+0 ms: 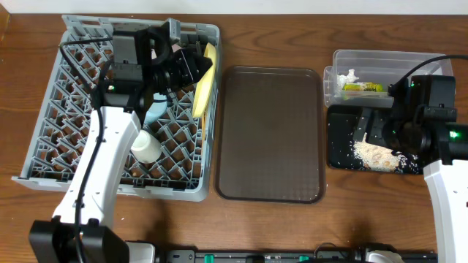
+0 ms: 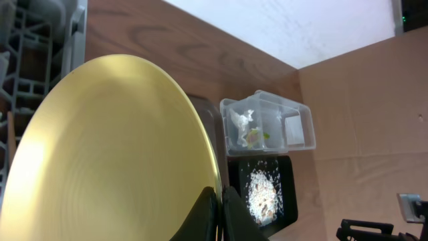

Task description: Sort waste into correct bins and load items into the dishwasher

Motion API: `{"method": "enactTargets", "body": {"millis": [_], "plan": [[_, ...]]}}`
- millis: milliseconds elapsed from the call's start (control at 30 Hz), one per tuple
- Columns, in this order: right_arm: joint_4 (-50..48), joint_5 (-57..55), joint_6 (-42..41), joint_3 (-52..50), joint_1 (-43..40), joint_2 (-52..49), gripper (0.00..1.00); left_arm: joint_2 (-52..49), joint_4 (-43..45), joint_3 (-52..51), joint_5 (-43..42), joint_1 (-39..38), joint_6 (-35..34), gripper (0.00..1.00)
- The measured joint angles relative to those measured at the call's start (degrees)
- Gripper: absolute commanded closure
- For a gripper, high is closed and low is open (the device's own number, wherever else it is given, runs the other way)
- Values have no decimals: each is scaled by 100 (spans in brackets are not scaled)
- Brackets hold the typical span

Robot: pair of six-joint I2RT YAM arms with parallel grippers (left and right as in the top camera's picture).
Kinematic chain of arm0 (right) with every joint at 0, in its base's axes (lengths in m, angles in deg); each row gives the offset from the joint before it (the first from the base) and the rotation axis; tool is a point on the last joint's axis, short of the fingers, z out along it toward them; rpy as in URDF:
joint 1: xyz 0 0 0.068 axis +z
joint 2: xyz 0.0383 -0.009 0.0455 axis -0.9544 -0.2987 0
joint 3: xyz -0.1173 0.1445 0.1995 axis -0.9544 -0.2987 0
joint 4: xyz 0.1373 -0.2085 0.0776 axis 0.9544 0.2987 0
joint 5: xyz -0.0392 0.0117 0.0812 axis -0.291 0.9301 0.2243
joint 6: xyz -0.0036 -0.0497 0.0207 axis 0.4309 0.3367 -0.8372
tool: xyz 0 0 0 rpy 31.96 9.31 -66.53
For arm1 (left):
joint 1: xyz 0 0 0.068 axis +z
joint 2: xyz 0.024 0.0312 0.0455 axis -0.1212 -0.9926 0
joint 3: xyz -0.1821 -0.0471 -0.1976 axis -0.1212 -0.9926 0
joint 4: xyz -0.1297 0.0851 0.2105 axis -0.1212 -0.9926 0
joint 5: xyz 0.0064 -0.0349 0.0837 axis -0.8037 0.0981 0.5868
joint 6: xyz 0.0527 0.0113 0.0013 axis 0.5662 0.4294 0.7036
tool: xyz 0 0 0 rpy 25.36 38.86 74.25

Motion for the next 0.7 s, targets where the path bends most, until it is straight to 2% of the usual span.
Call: {"method": "enactTargets", "body": {"millis": [267, 333, 367, 400, 467, 700], "plan": [[20, 0, 0, 0, 0, 0, 5, -321, -42, 0, 72, 0, -7, 93], [20, 0, 0, 0, 0, 0, 5, -422, -83, 0, 203, 0, 114, 73], [20, 2, 0, 0, 0, 0, 5, -468, -96, 0, 275, 0, 234, 66], [17, 0, 0, 0, 0, 0, 5, -496, -98, -4, 354, 0, 345, 64], [17, 0, 0, 0, 0, 0, 3, -531, -111, -4, 527, 0, 669, 49], [-256, 0, 2, 0, 2, 0, 1, -490, -251, -4, 1016, 50, 1423, 47]]}}
